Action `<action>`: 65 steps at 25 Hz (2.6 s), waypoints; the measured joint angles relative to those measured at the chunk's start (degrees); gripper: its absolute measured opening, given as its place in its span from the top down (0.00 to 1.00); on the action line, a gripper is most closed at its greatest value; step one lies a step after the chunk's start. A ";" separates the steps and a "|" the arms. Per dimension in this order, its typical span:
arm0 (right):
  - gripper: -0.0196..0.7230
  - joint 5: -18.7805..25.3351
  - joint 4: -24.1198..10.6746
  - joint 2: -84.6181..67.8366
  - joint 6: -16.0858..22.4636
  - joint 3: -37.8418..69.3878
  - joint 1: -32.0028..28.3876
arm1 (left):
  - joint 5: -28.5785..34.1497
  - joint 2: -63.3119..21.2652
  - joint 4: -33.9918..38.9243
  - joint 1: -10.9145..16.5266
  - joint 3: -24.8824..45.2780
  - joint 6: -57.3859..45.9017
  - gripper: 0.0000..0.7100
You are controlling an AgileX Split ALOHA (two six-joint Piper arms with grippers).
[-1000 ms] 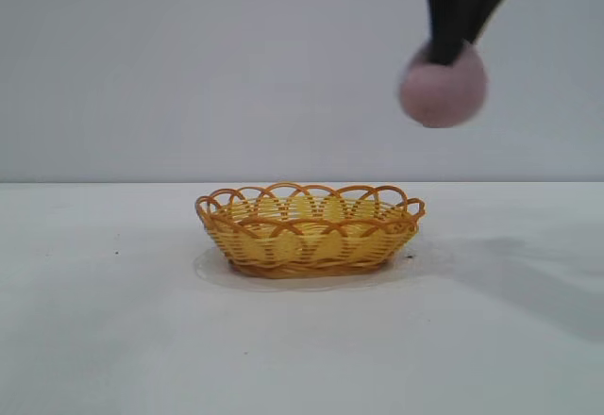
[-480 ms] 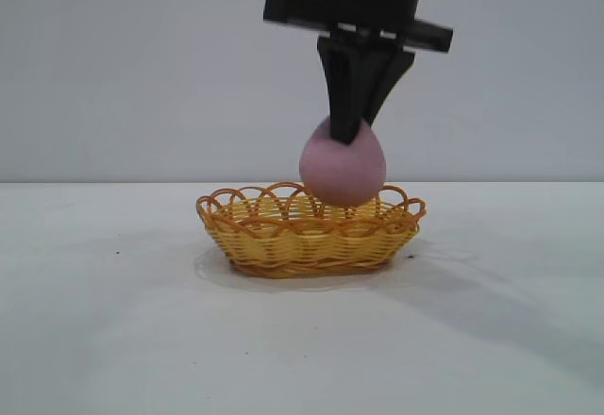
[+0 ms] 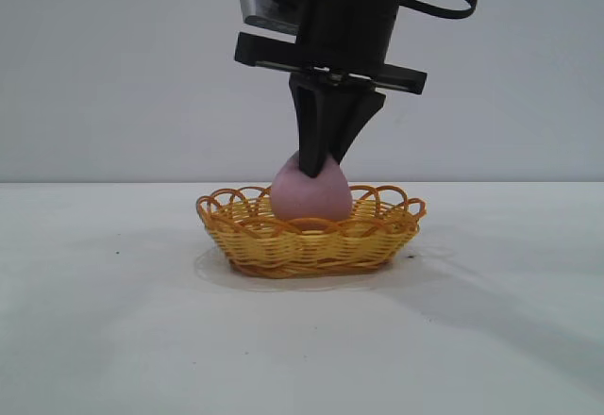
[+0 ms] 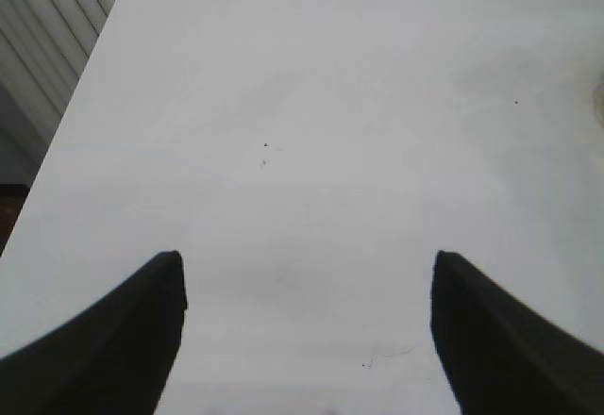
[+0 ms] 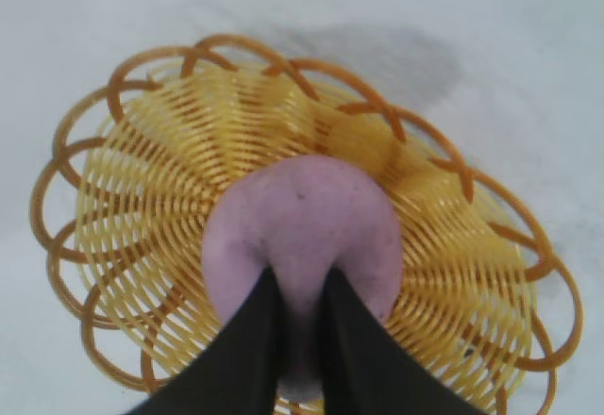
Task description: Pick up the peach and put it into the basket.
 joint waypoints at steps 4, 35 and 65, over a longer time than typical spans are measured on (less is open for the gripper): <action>0.67 0.63 0.00 0.00 0.00 -0.12 0.00 | 0.00 0.00 0.00 0.00 0.00 0.00 0.29; 0.39 17.00 -5.62 -1.56 0.00 -10.32 -26.28 | 0.00 0.00 0.00 0.00 0.00 0.00 0.29; 0.39 13.78 -3.16 -63.91 0.00 32.77 -33.82 | 0.00 0.00 0.00 0.00 0.00 0.00 0.29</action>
